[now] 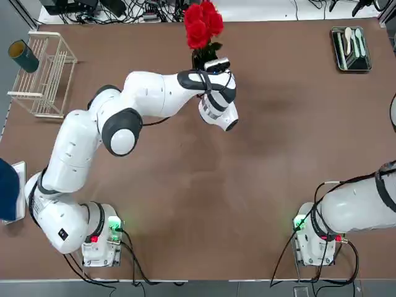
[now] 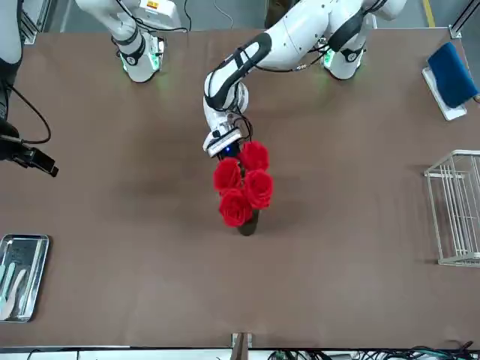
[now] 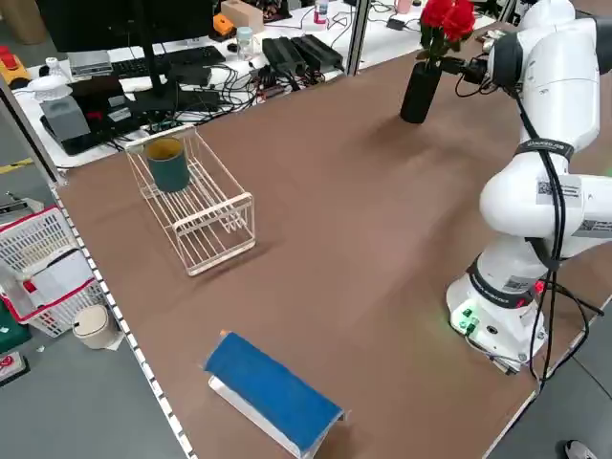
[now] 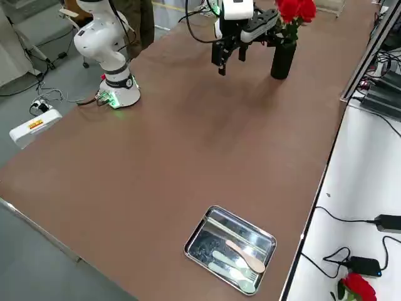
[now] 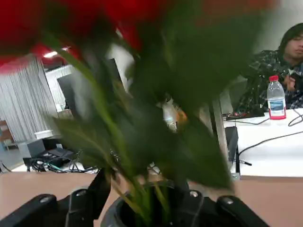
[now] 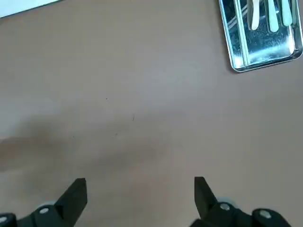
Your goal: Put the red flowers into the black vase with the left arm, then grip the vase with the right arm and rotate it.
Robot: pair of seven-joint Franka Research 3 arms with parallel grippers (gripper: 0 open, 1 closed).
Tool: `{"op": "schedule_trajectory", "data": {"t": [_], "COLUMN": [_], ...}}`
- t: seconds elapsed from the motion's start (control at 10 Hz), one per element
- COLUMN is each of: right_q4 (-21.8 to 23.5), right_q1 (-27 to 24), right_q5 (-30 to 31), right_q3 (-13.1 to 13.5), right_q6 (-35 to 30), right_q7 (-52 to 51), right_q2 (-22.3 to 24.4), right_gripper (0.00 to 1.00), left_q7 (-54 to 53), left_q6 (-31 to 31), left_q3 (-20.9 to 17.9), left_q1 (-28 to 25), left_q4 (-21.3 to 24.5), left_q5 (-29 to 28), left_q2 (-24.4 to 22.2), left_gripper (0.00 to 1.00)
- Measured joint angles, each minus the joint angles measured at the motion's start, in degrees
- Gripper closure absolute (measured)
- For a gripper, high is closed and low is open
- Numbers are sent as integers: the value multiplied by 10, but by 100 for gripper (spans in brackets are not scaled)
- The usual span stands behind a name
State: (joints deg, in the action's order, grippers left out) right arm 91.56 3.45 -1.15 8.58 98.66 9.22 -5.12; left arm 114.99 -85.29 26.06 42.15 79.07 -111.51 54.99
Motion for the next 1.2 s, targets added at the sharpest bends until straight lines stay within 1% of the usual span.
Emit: {"op": "schedule_trajectory", "data": {"t": [0.4,0.7,0.8,1.2], "right_q4": [0,0,0,1], "right_q1": [0,0,0,0], "right_q5": [0,0,0,0], "right_q3": [0,0,0,0], "right_q6": [0,0,0,0], "right_q7": [0,0,0,0], "right_q2": [0,0,0,0], "right_gripper": [0,0,0,0], "left_q7": [-6,11,15,22], "left_q6": [1,1,5,61], "left_q3": [0,8,18,83], "left_q1": [0,1,4,13], "left_q4": [-3,-17,-21,-22], "left_q5": [0,0,0,11], "left_q2": [0,-2,-4,-9], "left_gripper": [37,37,37,37]}}
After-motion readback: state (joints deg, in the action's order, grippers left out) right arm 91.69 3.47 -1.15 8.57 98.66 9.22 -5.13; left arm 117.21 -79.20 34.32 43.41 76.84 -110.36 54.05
